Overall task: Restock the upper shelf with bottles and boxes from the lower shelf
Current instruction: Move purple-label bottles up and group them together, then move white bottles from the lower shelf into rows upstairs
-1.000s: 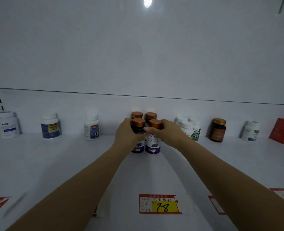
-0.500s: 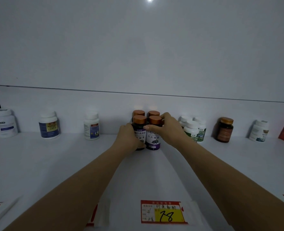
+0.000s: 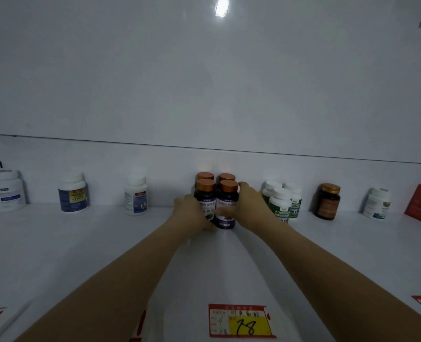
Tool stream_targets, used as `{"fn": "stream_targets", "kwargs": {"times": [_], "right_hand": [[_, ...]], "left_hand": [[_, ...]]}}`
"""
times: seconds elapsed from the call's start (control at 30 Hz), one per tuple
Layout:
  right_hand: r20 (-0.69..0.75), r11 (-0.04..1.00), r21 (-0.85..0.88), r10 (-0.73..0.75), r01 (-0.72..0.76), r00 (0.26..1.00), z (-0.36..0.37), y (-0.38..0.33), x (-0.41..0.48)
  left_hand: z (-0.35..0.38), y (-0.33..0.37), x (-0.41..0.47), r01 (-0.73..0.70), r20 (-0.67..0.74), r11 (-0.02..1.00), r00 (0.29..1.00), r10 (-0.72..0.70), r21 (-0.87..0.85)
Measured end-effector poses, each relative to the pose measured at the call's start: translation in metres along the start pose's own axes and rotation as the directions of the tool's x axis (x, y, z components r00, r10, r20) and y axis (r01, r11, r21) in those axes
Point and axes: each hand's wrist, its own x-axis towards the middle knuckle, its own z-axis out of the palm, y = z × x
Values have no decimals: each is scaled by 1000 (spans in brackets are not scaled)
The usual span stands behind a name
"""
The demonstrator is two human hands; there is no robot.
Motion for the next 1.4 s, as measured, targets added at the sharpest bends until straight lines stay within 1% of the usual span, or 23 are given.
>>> {"fn": "stream_targets", "kwargs": {"times": [0.07,0.13,0.17,0.3,0.47,0.53,0.63,0.77,0.87,0.97,1.03,1.13,1.27,1.33,1.4], "right_hand": [[36,982,-184,52,-45,998,-6,-4,-13],[116,924,-381,77,-27,990,-14,-10,-29],[149,898,-440,87,-13,985,-17,-12,-38],[220,831,-556,117,26,969,-30,-17,-71],[254,773,-627,91,92,963,-53,-22,-115],[255,762,-638,68,115,964,-65,-22,-132],[247,771,-623,33,133,968,-88,-19,-161],[202,785,-603,-24,143,979,-123,1,-206],[160,787,-597,-70,153,985,-149,30,-246],[141,794,-592,-69,140,988,-172,73,-289],[144,810,-575,-42,118,989,-186,103,-317],[173,828,-557,43,62,984,-200,150,-351],[212,864,-503,154,-28,965,-200,215,-377],[242,871,-486,215,-73,946,-189,246,-382],[285,871,-482,260,-97,923,-171,276,-381]], "left_hand": [[-7,0,-11,-9,31,997,999,6,77],[-14,-2,-24,-11,73,991,997,1,131],[-16,-3,-31,-30,91,984,996,14,176],[-21,2,-62,-91,164,953,985,44,290],[-21,17,-110,-148,140,916,985,102,372],[-22,23,-129,-164,128,906,984,123,390],[-22,32,-162,-162,100,899,986,133,406],[-10,62,-214,-192,7,894,978,207,404],[15,99,-259,-252,-17,904,961,275,345],[55,133,-301,-322,-21,918,942,336,231],[89,149,-323,-330,14,930,943,332,160],[140,159,-348,-301,138,947,948,285,109],[198,148,-363,-197,279,975,946,162,101],[222,137,-359,-132,320,988,942,99,84],[243,126,-350,-80,353,991,935,39,103]]}}
